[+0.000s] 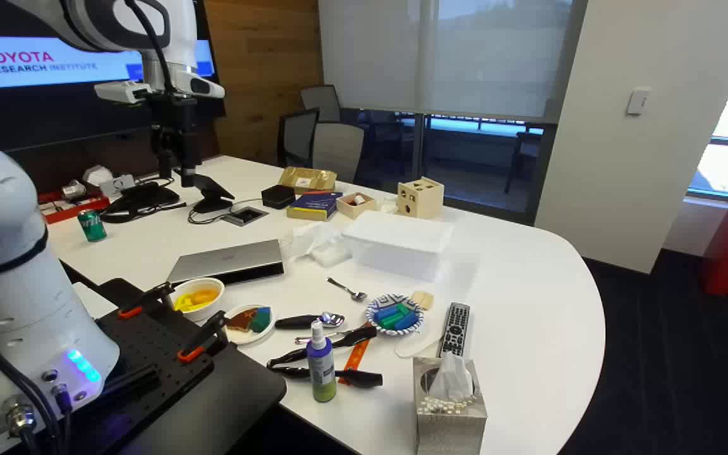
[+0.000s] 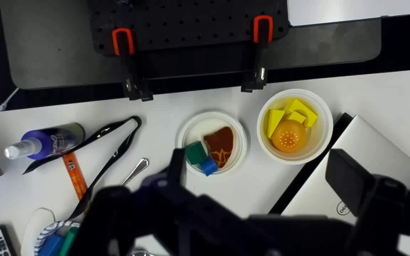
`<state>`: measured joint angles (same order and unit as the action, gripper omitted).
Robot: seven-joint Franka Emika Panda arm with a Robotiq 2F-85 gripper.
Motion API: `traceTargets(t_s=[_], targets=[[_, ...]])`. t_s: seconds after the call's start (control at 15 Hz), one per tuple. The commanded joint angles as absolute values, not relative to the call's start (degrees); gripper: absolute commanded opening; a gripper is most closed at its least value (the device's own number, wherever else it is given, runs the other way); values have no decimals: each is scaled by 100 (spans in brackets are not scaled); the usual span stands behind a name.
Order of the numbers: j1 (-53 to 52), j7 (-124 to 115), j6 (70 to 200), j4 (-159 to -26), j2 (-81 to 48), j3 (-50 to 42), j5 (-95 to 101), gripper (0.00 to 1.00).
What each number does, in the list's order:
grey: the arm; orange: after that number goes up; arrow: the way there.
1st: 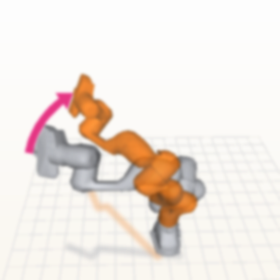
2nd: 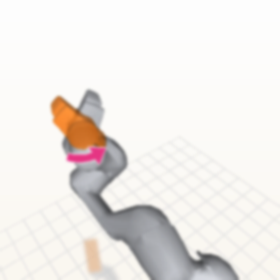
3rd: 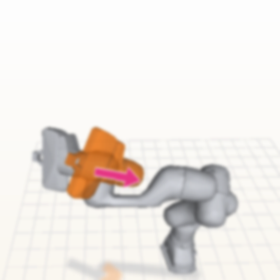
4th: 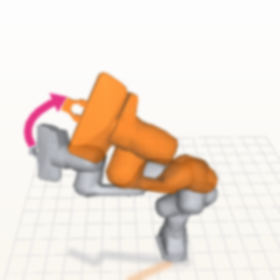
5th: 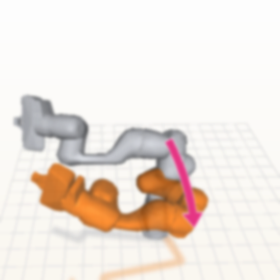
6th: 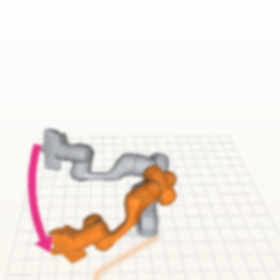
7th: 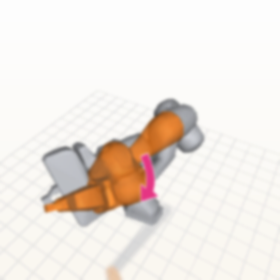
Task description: Open the laptop, press a button on the center of the keyboard and use the napkin to wipe the screen
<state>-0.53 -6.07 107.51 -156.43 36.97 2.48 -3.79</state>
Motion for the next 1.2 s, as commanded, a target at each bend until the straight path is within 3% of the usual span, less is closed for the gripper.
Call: traceTargets(t_s=[0.0,0.47,0.8,0.87,1.13], targets=[[-52,-607,10732,-15631,3699,247,-376,100],[-400,-668,13582,-15858,1811,368,-1241,100],[-1133,304,15683,-15591,-141,253,-3287,100],[-1402,608,15849,-15353,-541,36,-3779,100],[-399,2212,15727,-14468,-1414,1001,-5873,100]])
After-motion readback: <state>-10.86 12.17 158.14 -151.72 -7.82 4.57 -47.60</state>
